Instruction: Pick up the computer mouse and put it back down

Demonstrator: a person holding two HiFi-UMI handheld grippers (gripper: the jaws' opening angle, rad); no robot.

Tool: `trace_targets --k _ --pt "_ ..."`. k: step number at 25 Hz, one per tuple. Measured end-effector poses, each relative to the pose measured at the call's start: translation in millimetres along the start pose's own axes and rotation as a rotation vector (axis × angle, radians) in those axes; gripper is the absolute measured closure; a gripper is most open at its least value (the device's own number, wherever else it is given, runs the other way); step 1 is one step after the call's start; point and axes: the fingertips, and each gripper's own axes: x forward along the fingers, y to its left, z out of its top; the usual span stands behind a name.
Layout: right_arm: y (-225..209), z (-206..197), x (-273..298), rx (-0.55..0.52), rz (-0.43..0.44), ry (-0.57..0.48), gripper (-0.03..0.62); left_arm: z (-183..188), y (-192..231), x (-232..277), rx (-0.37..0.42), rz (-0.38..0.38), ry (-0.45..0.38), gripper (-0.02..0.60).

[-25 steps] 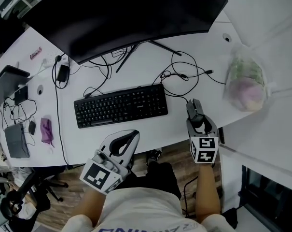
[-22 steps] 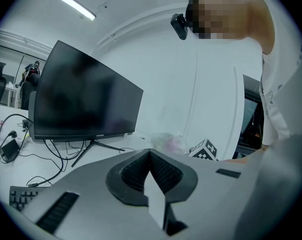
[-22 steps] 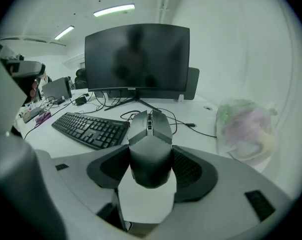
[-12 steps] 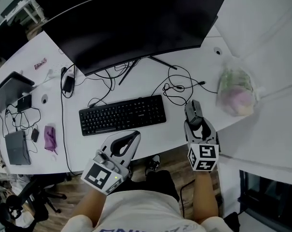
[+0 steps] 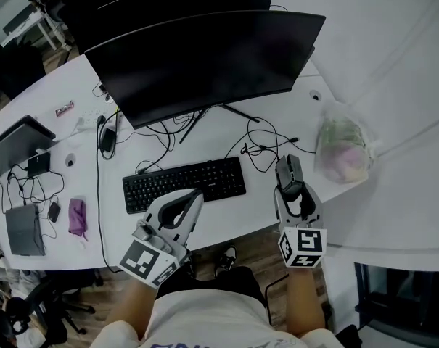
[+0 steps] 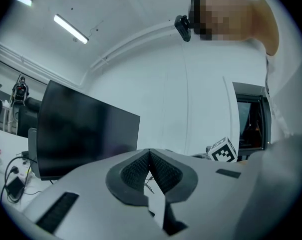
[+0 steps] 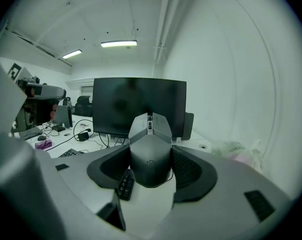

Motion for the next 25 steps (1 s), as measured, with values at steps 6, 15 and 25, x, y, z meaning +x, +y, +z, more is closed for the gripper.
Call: trace_targets --k 6,15,25 --pt "6 37 -20 0.004 -0.003 -0.089 0.318 17 -3 -7 0.018 -0.013 -0.042 0.577" --pt "10 87 -42 0.013 -0.009 -0.213 0.318 42 -6 -20 0.046 -0.014 -0.084 0.577" --pt "10 129 -67 0.000 -0.024 -0.328 0.318 62 -8 -33 0.067 -0.007 -0.137 0.577"
